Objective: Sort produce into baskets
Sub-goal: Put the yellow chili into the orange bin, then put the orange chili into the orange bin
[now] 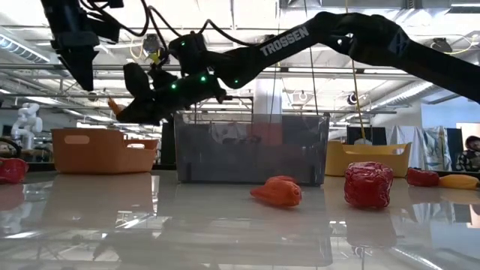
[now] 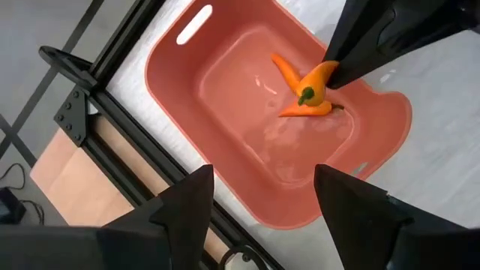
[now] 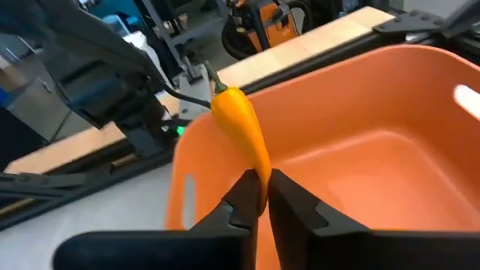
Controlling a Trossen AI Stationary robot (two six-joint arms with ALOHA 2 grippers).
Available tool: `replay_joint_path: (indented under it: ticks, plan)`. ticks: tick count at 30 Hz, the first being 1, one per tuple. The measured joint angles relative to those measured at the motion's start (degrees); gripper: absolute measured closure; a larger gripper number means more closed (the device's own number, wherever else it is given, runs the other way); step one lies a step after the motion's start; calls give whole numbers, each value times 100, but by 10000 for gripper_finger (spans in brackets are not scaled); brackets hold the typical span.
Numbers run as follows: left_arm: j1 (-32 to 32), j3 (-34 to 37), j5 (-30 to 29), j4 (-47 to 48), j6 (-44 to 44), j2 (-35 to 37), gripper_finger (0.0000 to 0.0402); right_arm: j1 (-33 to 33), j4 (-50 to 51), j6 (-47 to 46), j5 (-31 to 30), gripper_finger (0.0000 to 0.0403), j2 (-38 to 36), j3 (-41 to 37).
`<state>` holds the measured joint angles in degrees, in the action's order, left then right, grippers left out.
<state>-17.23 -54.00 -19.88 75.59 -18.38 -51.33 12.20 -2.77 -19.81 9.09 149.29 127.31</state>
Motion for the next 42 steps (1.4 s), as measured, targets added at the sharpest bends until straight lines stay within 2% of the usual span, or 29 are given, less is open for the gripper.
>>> replay_joint_path:
  ticks: [9,12,15,19,23,28,32,37,42]
  plan:
    - [0,0,-2,-7,-52,0,162,125,269,-313,104,307,0,0]
    - [0,0,3,-9,-83,0,162,215,469,-313,627,286,-57,-2]
    - [4,0,142,-20,-85,0,162,375,944,-355,1553,273,-290,-2]
    - [13,-2,353,-63,-83,0,162,559,2164,-132,2376,269,-665,2]
    - [17,-2,526,-287,-80,0,162,624,3910,821,2268,272,-1117,0]
    - [114,-2,795,-828,71,0,162,633,6215,1817,1622,279,-1688,2]
    - [290,-2,991,-1501,263,-2,162,519,7450,2230,1466,285,-2003,0]
    - [485,-2,1306,-2301,684,-26,162,254,8101,2281,1518,292,-2483,-316]
    - [621,-2,1368,-2520,870,-120,162,-295,7518,1531,1440,301,-3346,-1575]
